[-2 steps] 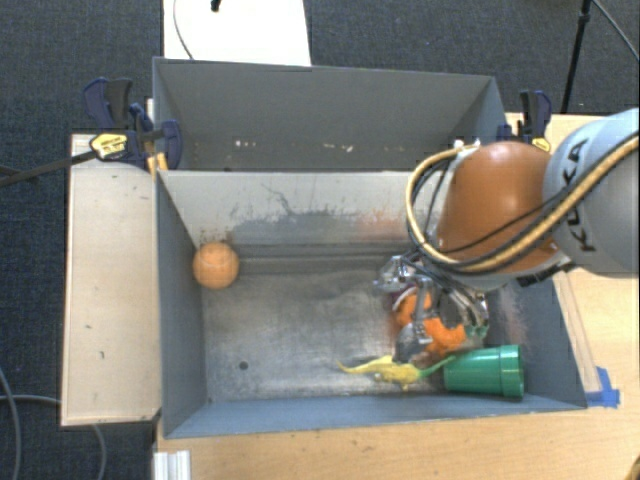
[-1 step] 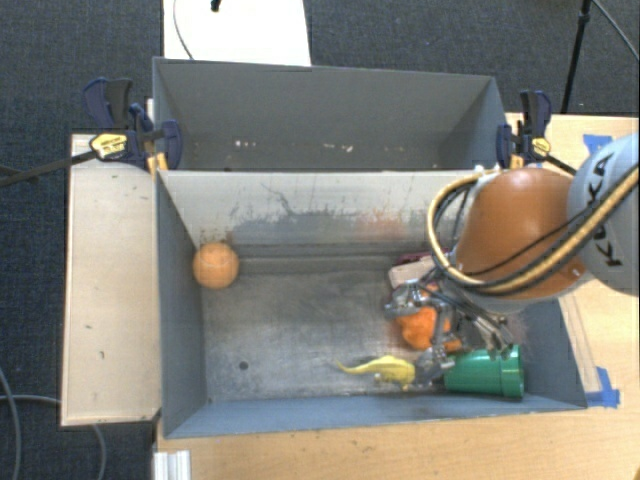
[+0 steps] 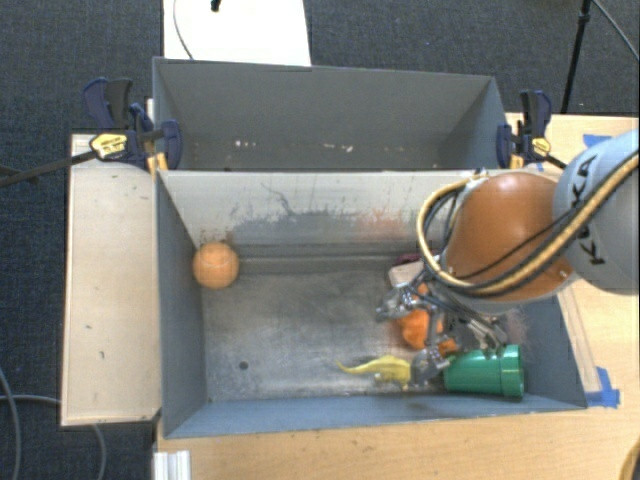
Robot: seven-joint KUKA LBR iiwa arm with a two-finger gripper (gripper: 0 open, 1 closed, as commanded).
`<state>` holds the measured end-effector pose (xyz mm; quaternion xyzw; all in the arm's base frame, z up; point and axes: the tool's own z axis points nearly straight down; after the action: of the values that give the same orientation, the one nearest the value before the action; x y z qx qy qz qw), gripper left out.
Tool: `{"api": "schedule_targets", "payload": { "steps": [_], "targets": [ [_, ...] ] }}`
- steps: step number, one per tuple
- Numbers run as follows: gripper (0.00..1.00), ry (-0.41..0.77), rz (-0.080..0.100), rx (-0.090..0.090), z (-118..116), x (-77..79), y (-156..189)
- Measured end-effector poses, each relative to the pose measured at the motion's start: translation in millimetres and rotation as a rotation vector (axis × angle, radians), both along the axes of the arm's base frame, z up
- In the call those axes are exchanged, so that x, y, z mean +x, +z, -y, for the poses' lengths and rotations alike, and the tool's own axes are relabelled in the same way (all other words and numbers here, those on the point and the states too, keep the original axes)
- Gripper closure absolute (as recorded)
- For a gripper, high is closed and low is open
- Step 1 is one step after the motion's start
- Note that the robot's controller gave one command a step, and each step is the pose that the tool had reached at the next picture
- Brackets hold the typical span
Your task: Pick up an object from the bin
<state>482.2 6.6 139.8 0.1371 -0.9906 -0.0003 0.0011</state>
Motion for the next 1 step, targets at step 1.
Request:
{"api": "schedule_targets", "payload": {
  "steps": [1],
  "targets": [
    [0.0,0.05,0.016,0.001,-20.1,4.2,-67.5]
  ]
}}
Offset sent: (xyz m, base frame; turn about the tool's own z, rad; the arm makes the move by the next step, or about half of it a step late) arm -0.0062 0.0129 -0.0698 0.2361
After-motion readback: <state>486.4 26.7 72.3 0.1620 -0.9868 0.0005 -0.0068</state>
